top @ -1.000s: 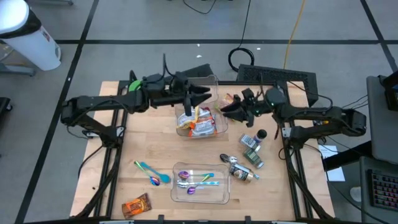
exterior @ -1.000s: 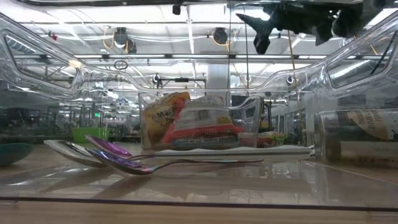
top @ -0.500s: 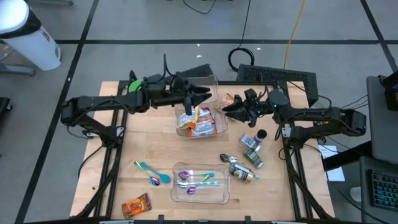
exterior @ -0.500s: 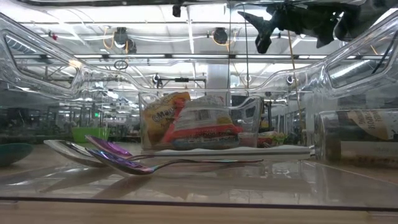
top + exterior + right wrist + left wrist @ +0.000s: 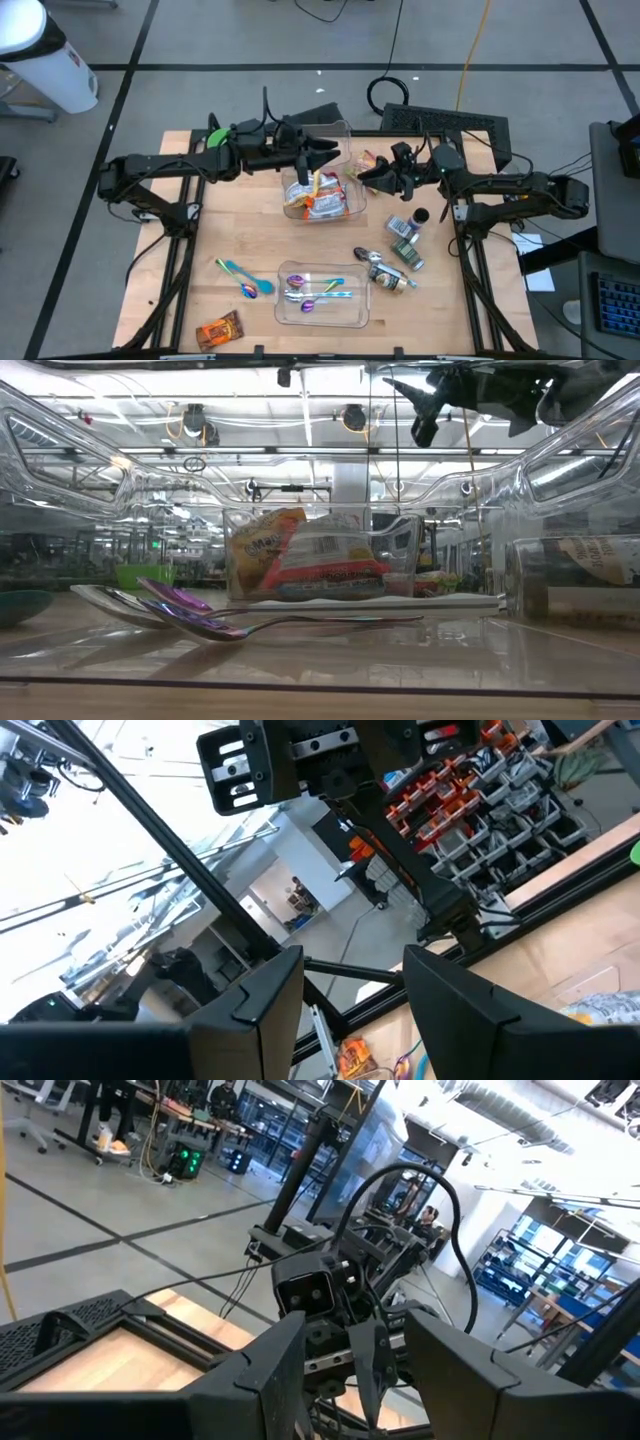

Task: Pick & Place Food Item
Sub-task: Put the green noodle pack into the middle transparent bin

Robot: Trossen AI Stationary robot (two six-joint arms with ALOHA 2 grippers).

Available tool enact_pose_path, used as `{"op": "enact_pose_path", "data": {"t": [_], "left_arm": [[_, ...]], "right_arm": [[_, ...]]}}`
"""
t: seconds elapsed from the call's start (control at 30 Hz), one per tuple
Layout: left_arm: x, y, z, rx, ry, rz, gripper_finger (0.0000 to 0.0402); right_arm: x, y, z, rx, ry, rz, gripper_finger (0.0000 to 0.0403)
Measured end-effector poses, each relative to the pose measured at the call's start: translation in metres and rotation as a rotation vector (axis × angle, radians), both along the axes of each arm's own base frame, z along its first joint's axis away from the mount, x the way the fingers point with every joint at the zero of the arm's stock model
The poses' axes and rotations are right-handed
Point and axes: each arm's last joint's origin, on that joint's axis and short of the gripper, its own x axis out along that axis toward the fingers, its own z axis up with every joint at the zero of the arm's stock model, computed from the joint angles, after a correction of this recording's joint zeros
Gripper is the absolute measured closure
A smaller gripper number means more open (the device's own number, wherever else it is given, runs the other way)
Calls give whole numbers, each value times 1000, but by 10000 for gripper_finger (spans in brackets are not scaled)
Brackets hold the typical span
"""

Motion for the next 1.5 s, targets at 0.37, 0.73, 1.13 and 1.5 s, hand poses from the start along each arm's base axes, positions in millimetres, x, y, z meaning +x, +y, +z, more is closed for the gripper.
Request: {"op": "enact_pose_path", "data": {"t": [0.37, 0.73, 1.13, 1.5], "left_arm": [[0, 0, 0, -2, 0, 0, 224], [0, 0, 0, -2, 0, 0, 224], [0, 0, 0, -2, 0, 0, 224], [0, 0, 0, -2, 0, 0, 224]], "right_arm": [[2, 7, 0, 29, 7, 35, 234], [2, 9, 0, 13, 4, 47, 234], [2, 10, 0, 9, 8, 79, 234], [3, 11, 0, -26, -1, 75, 234]]}}
